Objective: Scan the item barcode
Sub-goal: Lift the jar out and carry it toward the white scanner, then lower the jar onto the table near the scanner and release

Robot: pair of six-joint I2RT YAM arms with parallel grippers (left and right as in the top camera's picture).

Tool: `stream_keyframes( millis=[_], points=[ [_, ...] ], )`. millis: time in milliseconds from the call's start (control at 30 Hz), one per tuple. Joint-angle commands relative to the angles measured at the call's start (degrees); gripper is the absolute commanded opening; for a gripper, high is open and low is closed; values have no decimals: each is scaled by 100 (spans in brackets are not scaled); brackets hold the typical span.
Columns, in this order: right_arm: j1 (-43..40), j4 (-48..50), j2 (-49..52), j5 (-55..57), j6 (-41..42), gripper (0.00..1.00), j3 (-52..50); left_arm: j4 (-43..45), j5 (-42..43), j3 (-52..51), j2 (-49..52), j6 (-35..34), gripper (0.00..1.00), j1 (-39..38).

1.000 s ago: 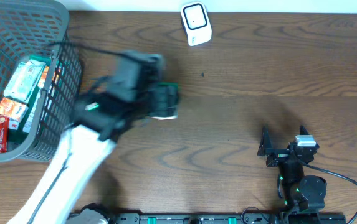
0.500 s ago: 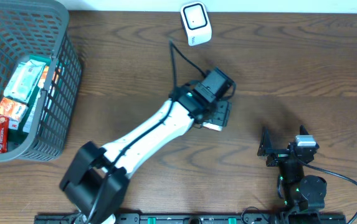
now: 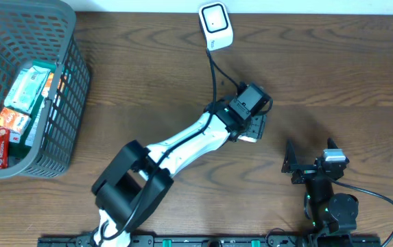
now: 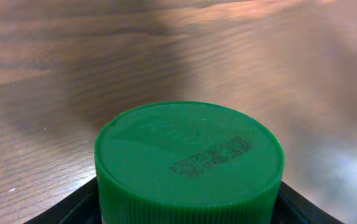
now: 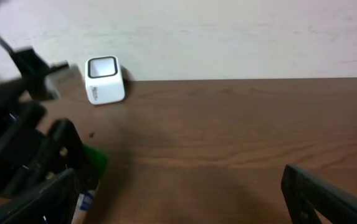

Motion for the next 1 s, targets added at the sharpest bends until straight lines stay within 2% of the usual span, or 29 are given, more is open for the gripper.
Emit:
stream_keyframes(
  millis=[0,100,167,333,400,533,967],
  points=[
    [39,-20,-7,33,72,99,-4,26,-409,20,179,-717,41,9],
    [39,-20,-7,33,72,99,-4,31,-411,20,249,-780,42,4],
    [39,-20,-7,35,72,99,-4,28,-411,20,264,-776,49,4],
    [39,-20,-7,33,72,99,-4,4,-409,20,264,-774,82,0],
    [39,-20,-7,35,72,99,-4,-13,-407,20,262,-772,90,0],
    [39,-20,-7,35,72,99,-4,-13,-409,35,262,-599,95,0],
    [39,-20,-7,35,72,99,-4,-17,-529,190,236,295,95,0]
  ],
)
